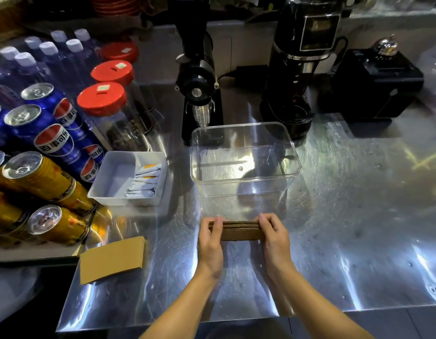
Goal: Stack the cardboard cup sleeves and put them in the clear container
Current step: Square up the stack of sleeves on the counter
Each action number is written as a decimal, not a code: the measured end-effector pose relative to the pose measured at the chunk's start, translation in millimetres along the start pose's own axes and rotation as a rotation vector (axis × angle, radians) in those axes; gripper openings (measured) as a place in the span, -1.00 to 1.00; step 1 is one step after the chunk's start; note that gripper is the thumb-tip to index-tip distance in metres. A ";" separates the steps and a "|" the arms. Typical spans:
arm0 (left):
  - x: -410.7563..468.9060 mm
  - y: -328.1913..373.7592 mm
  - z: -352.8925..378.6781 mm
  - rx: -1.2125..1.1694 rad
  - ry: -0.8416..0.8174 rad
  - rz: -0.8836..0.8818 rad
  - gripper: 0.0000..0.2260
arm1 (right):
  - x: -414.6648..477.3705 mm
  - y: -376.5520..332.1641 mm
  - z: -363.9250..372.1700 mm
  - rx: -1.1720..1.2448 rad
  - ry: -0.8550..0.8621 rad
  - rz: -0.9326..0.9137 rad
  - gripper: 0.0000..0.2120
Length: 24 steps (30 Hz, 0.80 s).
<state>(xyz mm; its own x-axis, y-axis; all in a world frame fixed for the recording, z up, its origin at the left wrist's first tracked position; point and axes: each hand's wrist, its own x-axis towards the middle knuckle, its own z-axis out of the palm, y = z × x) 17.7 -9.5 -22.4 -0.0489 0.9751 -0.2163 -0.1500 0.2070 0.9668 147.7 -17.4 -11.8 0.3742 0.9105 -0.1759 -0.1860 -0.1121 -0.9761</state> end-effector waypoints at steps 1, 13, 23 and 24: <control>0.2 -0.7 0.2 0.032 0.033 0.030 -0.78 | -0.1 0.4 0.8 -0.017 0.002 -0.010 -0.77; 8.6 -2.9 3.6 -0.064 0.053 0.040 -0.82 | 2.3 12.2 3.8 -0.134 -0.008 -0.072 -0.84; 1.8 -8.7 -31.3 0.316 -0.139 0.097 -0.63 | 1.3 12.5 -5.7 -0.299 -0.089 -0.088 -0.79; 1.8 -7.4 -34.1 0.345 -0.134 0.140 -0.66 | 1.3 11.9 -6.3 -0.317 -0.097 -0.089 -0.79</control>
<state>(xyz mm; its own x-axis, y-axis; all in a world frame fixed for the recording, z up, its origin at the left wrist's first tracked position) -15.0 -12.0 -34.5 0.0871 0.9929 -0.0814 0.1905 0.0636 0.9796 151.7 -20.0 -24.4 0.2854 0.9541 -0.0904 0.1406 -0.1350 -0.9808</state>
